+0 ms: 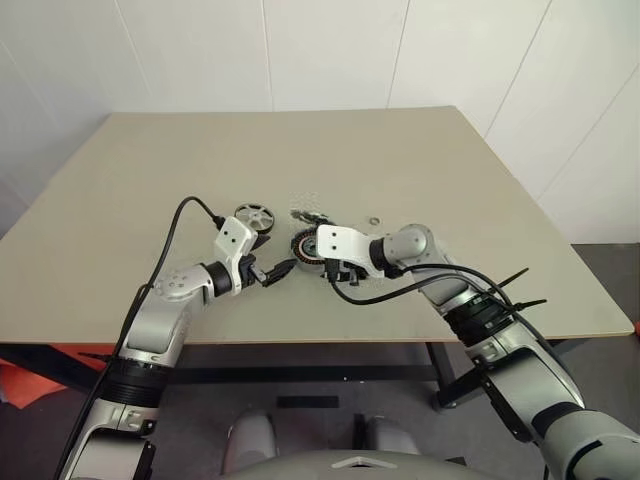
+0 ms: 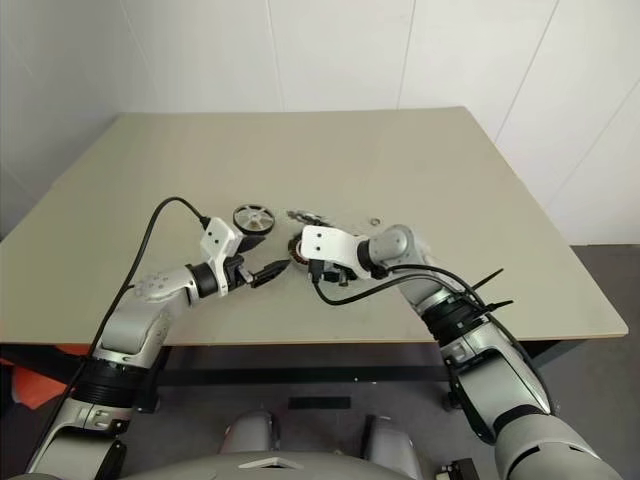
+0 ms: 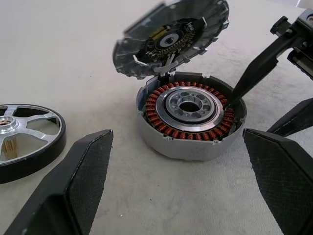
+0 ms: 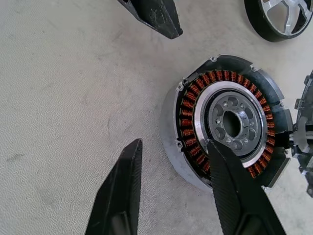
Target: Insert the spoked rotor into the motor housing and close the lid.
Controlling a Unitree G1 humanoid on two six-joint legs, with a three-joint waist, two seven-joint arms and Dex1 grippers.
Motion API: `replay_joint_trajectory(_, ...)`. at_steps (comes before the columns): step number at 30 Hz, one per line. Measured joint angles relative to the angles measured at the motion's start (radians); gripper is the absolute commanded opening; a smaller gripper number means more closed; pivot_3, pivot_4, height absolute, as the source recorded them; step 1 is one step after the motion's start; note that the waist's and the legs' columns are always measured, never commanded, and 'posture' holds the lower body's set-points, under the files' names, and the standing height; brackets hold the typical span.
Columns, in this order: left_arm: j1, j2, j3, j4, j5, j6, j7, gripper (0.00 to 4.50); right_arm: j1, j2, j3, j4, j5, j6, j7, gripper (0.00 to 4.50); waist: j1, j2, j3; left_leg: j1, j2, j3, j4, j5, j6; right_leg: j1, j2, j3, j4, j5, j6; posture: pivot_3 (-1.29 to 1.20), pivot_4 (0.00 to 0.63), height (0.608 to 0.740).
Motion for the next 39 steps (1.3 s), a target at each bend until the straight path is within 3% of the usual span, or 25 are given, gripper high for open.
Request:
replay_joint_trajectory(10, -0.001, 0.0, -0.002, 0.011, 0.0, -0.004, -0.007, 4.5, -0.001, -0.043, -0.015, -0.158, 0.059, 0.057, 0.019, 2.28, 0.002, 0.0, 0.0, 0.001, 0.0, 0.0, 0.0, 0.0, 0.0, 0.001, 0.0, 0.0, 0.0, 0.0, 0.0, 0.0, 0.0, 0.74)
replay_joint_trajectory(20, -0.012, 0.008, -0.002, 0.025, -0.001, -0.008, -0.032, 4.5, 0.048, -0.266, -0.047, -0.002, -0.044, -0.02, -0.117, 2.28, 0.018, 0.0, 0.0, 0.001, -0.001, 0.0, 0.0, 0.0, 0.0, 0.001, 0.0, 0.001, 0.0, 0.0, 0.0, 0.0, 0.0, 0.74)
replay_joint_trajectory(24, -0.03, 0.012, -0.001, 0.043, 0.0, -0.011, -0.039, 4.5, 0.041, -0.26, -0.099, 0.123, -0.048, -0.001, -0.216, 2.28, 0.014, 0.0, 0.0, 0.002, -0.001, 0.001, 0.0, 0.0, 0.0, 0.0, 0.0, 0.002, 0.0, 0.0, 0.0, 0.0, 0.0, 0.74)
replay_joint_trajectory(28, -0.036, 0.005, -0.004, 0.053, 0.0, -0.014, -0.039, 4.5, -0.059, -0.146, -0.289, 0.298, 0.065, 0.098, -0.364, 2.28, 0.005, 0.0, 0.0, 0.002, -0.002, 0.001, 0.0, 0.0, -0.001, 0.0, 0.0, 0.002, 0.001, 0.0, 0.0, 0.0, 0.0, 0.74)
replay_joint_trajectory(33, -0.037, -0.001, -0.005, 0.055, 0.0, -0.019, -0.04, 4.5, -0.127, -0.101, -0.438, 0.375, 0.184, 0.158, -0.42, 2.28, 0.006, 0.0, 0.0, 0.001, -0.002, 0.001, 0.0, 0.0, 0.0, 0.0, 0.0, 0.001, 0.0, 0.0, 0.0, 0.0, 0.0, 0.74)
replay_joint_trajectory(39, -0.037, -0.001, -0.005, 0.06, 0.0, -0.021, -0.04, 4.5, -0.139, -0.056, -0.462, 0.494, 0.228, 0.156, -0.449, 2.28, 0.006, 0.0, 0.0, 0.001, -0.002, 0.001, 0.0, 0.0, 0.0, 0.0, 0.0, 0.001, 0.0, 0.0, 0.0, 0.0, 0.0, 0.74)
